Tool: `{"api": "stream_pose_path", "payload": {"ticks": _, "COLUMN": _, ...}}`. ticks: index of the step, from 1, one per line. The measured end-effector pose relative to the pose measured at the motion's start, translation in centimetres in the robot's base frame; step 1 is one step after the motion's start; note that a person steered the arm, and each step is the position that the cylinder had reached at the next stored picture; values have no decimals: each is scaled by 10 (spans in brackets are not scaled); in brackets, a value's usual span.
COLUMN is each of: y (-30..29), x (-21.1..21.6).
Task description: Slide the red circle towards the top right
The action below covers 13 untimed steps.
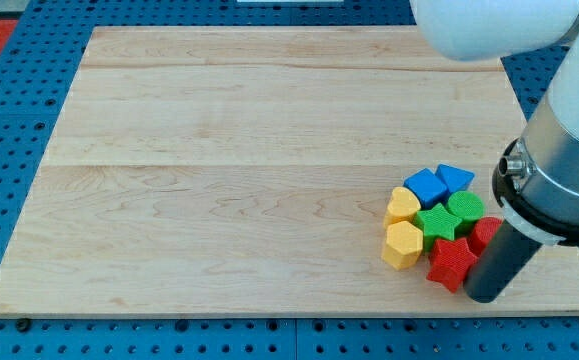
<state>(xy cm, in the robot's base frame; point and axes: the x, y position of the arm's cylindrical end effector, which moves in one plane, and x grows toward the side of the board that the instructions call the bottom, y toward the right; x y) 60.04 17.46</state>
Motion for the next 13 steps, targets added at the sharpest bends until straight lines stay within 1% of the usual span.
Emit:
{"api": "stream_pose_path", "payload": {"ticks": 1, "y": -17, "x": -7}}
{"api": "stream_pose_path", "payload": {"ticks": 3, "y": -45, "x": -35}}
{"api": "stream_pose_path", "payload": {"ticks": 4, "y": -33, "x": -23}}
{"api": "stream_pose_path", "payload": {"ticks": 5, "y": 6, "x": -23}}
{"api": "stream_pose_path", "payload": {"ticks": 6, "y": 45, "x": -10}}
{"api": "stream_pose_path", "payload": {"ticks": 7, "y": 68, "x": -17}}
{"api": "stream_pose_path", "payload": {"ticks": 8, "y": 74, "x": -47}}
{"api": "stream_pose_path", "payload": {"ticks": 10, "y": 2, "x": -49}}
{"api": "stream_pose_path", "payload": {"ticks": 12, "y": -13, "x": 7}}
{"api": "stream_pose_path", "payload": {"ticks": 13, "y": -30, "x": -15}}
